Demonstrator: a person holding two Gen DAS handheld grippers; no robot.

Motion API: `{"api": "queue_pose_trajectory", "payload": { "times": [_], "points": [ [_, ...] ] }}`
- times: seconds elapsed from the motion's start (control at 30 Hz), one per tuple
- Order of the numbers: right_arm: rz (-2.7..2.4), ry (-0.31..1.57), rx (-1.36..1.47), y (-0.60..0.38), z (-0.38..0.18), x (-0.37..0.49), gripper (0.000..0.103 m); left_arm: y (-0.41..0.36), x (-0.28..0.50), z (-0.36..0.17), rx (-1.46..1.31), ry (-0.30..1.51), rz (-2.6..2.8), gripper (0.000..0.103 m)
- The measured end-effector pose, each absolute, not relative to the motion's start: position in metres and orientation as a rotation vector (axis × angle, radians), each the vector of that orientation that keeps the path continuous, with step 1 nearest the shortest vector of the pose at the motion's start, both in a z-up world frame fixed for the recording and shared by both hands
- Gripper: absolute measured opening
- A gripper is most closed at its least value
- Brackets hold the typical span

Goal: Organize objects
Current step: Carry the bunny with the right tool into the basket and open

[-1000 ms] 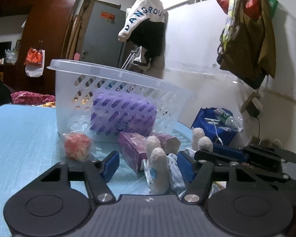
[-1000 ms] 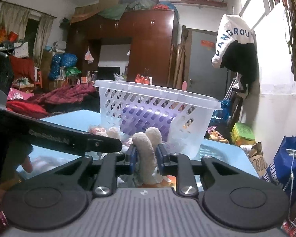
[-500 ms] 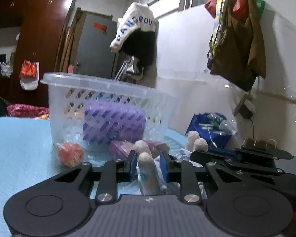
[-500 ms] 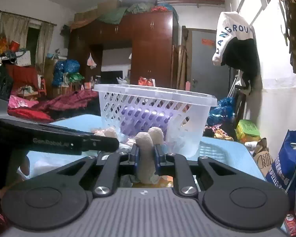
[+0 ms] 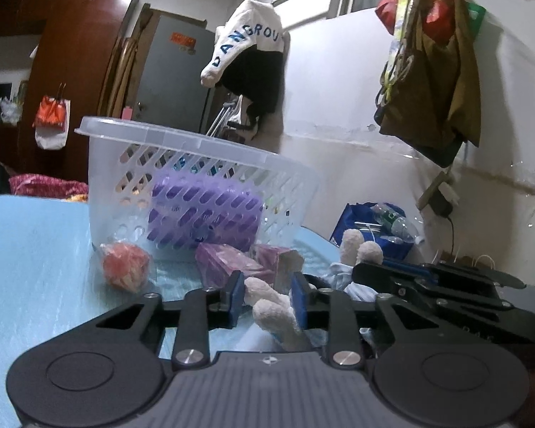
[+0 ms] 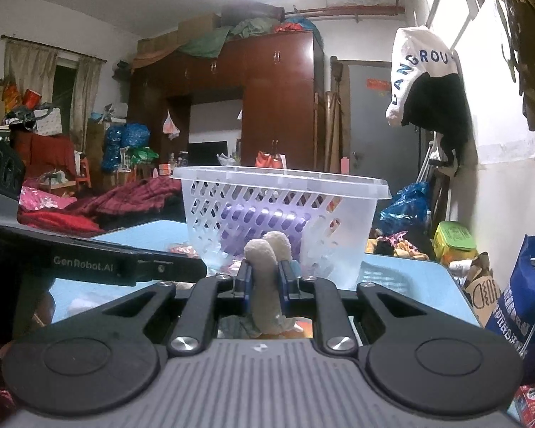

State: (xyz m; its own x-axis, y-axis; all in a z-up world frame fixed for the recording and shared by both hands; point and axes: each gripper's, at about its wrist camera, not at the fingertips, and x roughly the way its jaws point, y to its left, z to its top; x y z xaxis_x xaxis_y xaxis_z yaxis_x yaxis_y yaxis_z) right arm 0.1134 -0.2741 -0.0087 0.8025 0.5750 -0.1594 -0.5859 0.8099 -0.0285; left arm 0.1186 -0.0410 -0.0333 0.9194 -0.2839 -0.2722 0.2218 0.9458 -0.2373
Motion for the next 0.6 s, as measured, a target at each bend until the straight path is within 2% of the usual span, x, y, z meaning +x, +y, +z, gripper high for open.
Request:
{"api": "queue_pose_trajectory", "payload": {
  "times": [0.13,0.27,0.33,0.37,0.5,0.6],
  "points": [
    [0.618,0.162,-0.076,-0.275,-0.012,0.115,0.017,-0.043,0.118,-0.037,-0.234,0.328,-0.276,0.053],
    [0.615,0.173,-0.069,-0.277,-0.015,0.117,0.017,-0.045,0.122,-0.043,-0.259,0.345,-0.279,0.055],
    [0.614,0.175,-0.066,-0.279,-0.015,0.117,0.017,-0.046,0.124,-0.044,-0.266,0.337,-0.288,0.048],
    [0.615,0.176,-0.064,-0.279,-0.015,0.117,0.017,-0.047,0.124,-0.044,-0.258,0.337,-0.283,0.037],
    [0.621,0.169,-0.059,-0.279,-0.016,0.115,0.017,-0.054,0.12,-0.041,-0.219,0.31,-0.254,0.026],
    [0.627,0.153,-0.056,-0.28,-0.013,0.112,0.016,-0.05,0.114,-0.034,-0.232,0.275,-0.257,0.022]
  ]
}}
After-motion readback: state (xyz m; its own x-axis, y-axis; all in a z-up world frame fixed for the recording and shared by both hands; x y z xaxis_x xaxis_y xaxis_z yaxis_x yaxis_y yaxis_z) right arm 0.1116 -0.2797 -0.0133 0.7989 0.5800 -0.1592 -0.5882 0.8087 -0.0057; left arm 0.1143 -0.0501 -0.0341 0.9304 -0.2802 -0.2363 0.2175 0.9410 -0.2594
